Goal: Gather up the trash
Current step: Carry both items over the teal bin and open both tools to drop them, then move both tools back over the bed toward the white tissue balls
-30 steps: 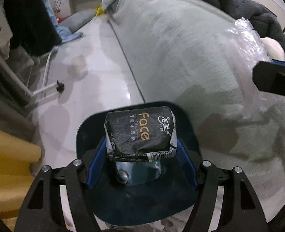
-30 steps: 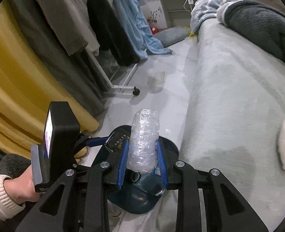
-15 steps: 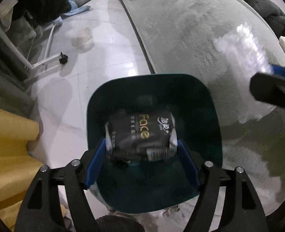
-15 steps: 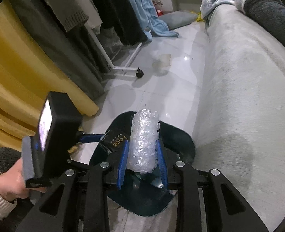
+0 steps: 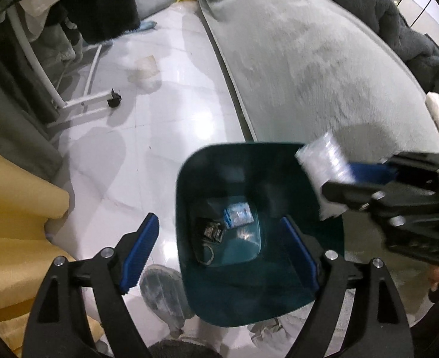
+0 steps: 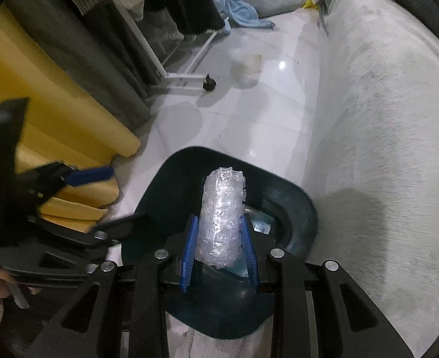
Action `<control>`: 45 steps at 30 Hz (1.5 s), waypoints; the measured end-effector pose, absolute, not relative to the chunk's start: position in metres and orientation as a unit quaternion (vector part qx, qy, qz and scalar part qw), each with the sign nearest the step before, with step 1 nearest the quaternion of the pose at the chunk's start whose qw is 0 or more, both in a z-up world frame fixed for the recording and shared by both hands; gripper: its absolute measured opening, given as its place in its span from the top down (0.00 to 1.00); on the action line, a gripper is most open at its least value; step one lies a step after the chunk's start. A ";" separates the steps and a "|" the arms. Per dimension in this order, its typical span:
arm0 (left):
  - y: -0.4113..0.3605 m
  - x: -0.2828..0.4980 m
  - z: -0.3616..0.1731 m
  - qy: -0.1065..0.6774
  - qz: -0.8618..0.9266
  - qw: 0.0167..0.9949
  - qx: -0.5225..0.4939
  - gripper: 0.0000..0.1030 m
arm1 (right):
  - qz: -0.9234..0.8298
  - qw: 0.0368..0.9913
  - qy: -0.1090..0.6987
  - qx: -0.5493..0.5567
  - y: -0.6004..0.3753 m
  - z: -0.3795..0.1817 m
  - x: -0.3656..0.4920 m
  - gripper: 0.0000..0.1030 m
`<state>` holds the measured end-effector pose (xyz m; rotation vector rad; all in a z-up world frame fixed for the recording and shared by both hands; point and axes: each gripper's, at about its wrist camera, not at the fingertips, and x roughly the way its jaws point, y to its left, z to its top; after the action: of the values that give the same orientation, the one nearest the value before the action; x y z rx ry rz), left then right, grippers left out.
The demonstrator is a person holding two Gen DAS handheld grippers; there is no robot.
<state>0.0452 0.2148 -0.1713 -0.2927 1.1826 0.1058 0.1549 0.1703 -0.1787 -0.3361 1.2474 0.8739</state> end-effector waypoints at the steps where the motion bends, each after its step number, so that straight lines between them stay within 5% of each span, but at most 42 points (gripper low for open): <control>1: 0.217 0.044 -0.168 0.549 0.050 0.823 -0.138 0.18 | 0.393 0.709 0.565 -0.153 0.171 -0.181 0.154 0.71; 23: 0.232 0.022 -0.102 0.409 0.011 0.903 -0.133 0.28 | 0.355 0.680 0.609 -0.198 0.198 -0.232 0.148 0.69; 27: 0.227 0.020 -0.091 0.388 0.007 0.913 -0.128 0.30 | 0.353 0.686 0.605 -0.198 0.196 -0.228 0.149 0.53; 45: 0.193 0.033 -0.044 0.317 0.009 0.942 -0.112 0.31 | 0.400 0.758 0.500 -0.127 0.151 -0.137 0.156 0.39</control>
<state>0.0327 0.1930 -0.0437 -0.2293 0.6465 0.0183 0.1564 0.1514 -0.1366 -0.2766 1.0892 0.8718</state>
